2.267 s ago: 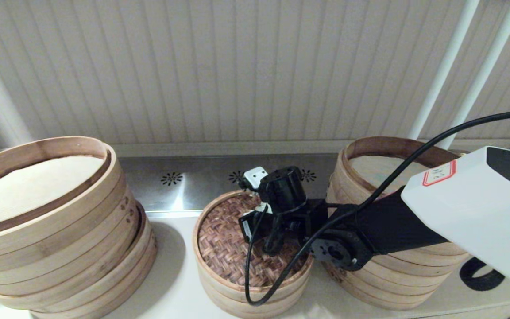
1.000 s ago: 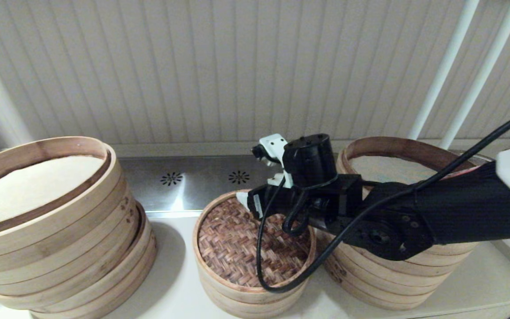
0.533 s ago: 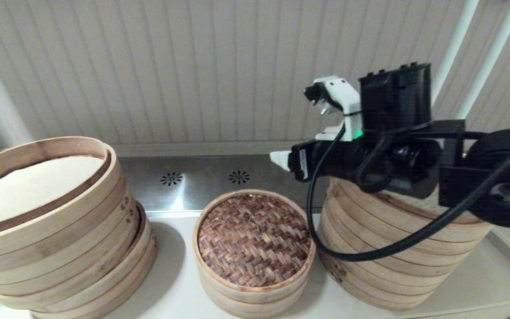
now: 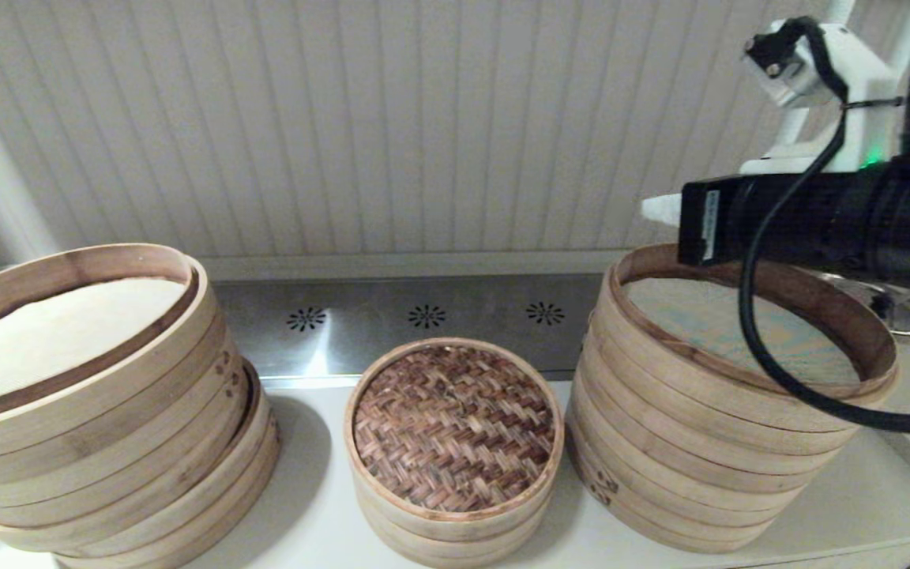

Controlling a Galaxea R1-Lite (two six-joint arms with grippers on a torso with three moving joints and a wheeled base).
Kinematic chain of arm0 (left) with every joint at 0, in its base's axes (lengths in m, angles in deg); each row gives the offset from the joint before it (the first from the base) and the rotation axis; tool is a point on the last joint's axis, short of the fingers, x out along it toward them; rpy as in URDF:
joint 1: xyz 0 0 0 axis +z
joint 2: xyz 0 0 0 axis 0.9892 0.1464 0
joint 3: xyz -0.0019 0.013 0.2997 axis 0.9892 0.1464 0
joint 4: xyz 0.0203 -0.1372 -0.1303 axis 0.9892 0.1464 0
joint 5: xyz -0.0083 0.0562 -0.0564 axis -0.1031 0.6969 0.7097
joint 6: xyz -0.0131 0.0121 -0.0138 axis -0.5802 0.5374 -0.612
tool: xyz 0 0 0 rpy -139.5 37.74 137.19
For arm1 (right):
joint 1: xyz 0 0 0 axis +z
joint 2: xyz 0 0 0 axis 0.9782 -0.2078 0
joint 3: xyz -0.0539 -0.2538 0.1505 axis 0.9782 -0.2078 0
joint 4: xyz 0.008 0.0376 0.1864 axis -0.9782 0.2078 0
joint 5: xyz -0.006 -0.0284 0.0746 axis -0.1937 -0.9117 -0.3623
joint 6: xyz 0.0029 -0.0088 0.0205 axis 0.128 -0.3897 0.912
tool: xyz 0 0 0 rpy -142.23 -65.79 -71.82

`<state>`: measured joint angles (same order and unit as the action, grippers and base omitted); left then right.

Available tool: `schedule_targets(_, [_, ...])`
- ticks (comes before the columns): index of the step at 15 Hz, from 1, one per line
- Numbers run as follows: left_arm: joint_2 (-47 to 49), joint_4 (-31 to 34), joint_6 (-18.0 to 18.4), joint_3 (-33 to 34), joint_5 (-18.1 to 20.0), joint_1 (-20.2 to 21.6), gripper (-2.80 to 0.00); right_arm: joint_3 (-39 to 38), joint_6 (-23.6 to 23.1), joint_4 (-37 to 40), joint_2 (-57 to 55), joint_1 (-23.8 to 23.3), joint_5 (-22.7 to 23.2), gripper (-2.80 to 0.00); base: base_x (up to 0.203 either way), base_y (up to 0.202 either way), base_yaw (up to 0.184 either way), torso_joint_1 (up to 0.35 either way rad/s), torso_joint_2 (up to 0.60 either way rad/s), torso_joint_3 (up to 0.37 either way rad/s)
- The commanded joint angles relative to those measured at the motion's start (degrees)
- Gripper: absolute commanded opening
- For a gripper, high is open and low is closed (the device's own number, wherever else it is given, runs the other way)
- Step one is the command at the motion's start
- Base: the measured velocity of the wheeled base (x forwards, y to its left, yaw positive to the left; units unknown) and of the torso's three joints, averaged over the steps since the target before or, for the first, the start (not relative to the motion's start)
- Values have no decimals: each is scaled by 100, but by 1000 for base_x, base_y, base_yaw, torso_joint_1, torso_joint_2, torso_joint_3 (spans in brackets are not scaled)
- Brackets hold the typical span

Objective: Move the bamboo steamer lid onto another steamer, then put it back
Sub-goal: Pick up the steamer

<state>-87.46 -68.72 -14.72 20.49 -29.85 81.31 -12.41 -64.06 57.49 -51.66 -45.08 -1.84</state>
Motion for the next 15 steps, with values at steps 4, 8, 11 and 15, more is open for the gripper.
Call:
schedule_targets(4, [-2, -1, -4, 0, -2, 0, -280, -442, 10, 589, 1443, -447, -187, -280, 0, 0, 0, 0, 0, 0])
schedule_targets(8, [-2, -1, -4, 0, -2, 0, -280, -1261, 7, 939, 2616, -1032, -439, -280, 0, 0, 0, 0, 0, 0])
schedule_targets(11, [-2, -1, -4, -1, -2, 0, -280, -1990, 19, 1301, 3511, -1382, -593, -280, 0, 0, 0, 0, 0, 0])
schedule_targets(15, [-2, -1, -4, 0, -2, 0, -280, -3360, 21, 1451, 4704, -2005, -677, -280, 0, 0, 0, 0, 0, 0])
